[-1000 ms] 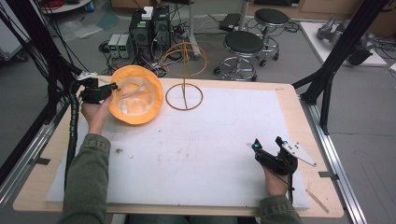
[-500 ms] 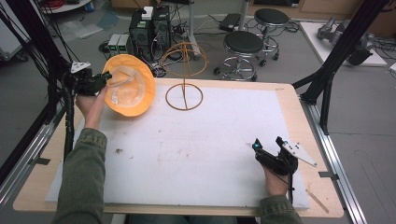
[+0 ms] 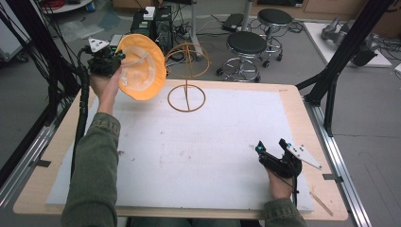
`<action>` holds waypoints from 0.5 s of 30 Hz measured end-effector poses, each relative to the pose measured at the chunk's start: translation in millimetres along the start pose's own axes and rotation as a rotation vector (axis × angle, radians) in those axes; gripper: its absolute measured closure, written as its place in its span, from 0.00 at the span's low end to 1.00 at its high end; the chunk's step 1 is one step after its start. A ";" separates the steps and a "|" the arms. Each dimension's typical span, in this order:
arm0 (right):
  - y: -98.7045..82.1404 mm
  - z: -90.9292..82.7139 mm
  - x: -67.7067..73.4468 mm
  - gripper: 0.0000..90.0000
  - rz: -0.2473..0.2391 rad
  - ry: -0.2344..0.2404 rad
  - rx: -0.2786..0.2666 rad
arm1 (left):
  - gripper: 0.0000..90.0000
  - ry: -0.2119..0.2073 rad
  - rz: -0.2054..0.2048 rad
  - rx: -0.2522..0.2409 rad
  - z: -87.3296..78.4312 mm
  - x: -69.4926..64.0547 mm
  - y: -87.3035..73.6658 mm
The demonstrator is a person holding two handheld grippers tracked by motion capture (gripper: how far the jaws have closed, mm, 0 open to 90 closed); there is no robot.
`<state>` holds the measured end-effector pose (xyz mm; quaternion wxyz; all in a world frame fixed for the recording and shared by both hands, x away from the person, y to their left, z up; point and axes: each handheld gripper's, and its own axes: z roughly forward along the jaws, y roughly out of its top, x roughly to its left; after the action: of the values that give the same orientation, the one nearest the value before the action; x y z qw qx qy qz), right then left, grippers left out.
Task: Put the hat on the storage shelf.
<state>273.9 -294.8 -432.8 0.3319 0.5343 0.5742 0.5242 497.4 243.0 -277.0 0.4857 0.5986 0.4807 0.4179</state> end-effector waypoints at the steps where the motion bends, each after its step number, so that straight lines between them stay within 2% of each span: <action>1: 0.1 -0.4 -0.2 0.13 0.001 0.002 0.000 | 0.97 0.005 0.012 -0.007 -0.3 -1.9 3.4; 4: 0.1 -1.7 0.3 0.13 0.008 0.003 -0.002 | 0.97 0.021 0.029 -0.044 -1.1 -5.9 13.8; 6: 0.1 -2.5 0.0 0.13 0.006 0.003 -0.002 | 0.97 0.027 0.009 -0.063 -2.1 -7.2 20.8; 8: -0.1 -2.8 -0.3 0.13 0.003 0.004 -0.002 | 0.97 0.031 0.019 -0.075 -3.7 -10.3 28.7; 10: -0.1 -2.8 -0.5 0.13 0.006 0.003 -0.002 | 0.97 0.027 0.033 -0.110 -6.4 -14.7 36.4; 15: 0.0 -3.6 -0.8 0.13 0.007 0.003 -0.008 | 0.97 -0.017 0.047 -0.191 -12.4 -27.1 52.8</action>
<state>270.6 -296.5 -432.1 0.3312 0.5344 0.5706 0.5284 489.2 215.1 -223.7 0.5347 0.5642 0.4201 0.4682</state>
